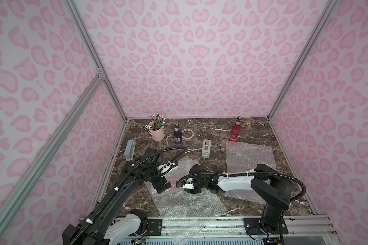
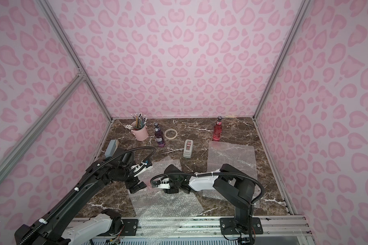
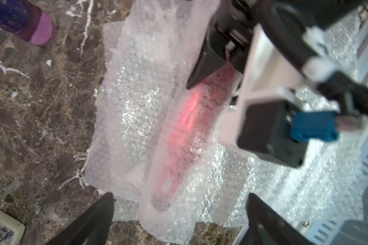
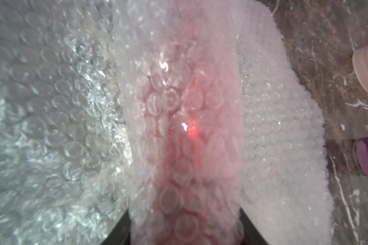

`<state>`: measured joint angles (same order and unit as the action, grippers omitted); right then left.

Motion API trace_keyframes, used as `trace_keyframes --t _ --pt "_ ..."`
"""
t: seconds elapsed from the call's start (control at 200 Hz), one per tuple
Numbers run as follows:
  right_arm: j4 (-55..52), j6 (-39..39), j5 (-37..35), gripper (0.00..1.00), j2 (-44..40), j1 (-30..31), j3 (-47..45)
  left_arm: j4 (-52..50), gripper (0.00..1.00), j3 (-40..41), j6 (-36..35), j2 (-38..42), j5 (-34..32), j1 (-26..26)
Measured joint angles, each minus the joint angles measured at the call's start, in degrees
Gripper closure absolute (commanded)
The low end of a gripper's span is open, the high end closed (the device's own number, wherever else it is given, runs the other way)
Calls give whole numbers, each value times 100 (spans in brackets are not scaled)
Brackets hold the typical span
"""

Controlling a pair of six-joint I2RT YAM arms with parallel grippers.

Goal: Wrap wine bottles in bubble wrap
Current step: Wrap the wine bottle in bubble wrap.

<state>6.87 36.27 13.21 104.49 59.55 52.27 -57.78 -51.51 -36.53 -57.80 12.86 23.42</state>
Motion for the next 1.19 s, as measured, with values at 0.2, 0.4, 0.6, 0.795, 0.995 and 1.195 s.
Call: trace_keyframes --t 0.2,0.4,0.6,0.795,0.995,1.195 --pt "-1340 -612 632 56 162 -181 807 72 1 732 -566 721 35 22" --pt "-2575 -1521 1537 57 221 -387 1314 765 1 1543 -1104 1606 -225 378" --pt "-2940 -2378 2465 57 243 -688 1445 1294 1 2227 -1602 2079 -852 1375" --pt "-2822 -2614 3008 57 629 -758 1460 2063 2 2441 -1910 1628 -1421 1956" --pt "-2256 -2938 3571 57 638 -931 1069 2754 7 2409 -2028 562 -1513 2343" --pt "-1864 -3191 3998 55 640 -1056 807 3213 15 2306 -2052 -249 -1705 2463"
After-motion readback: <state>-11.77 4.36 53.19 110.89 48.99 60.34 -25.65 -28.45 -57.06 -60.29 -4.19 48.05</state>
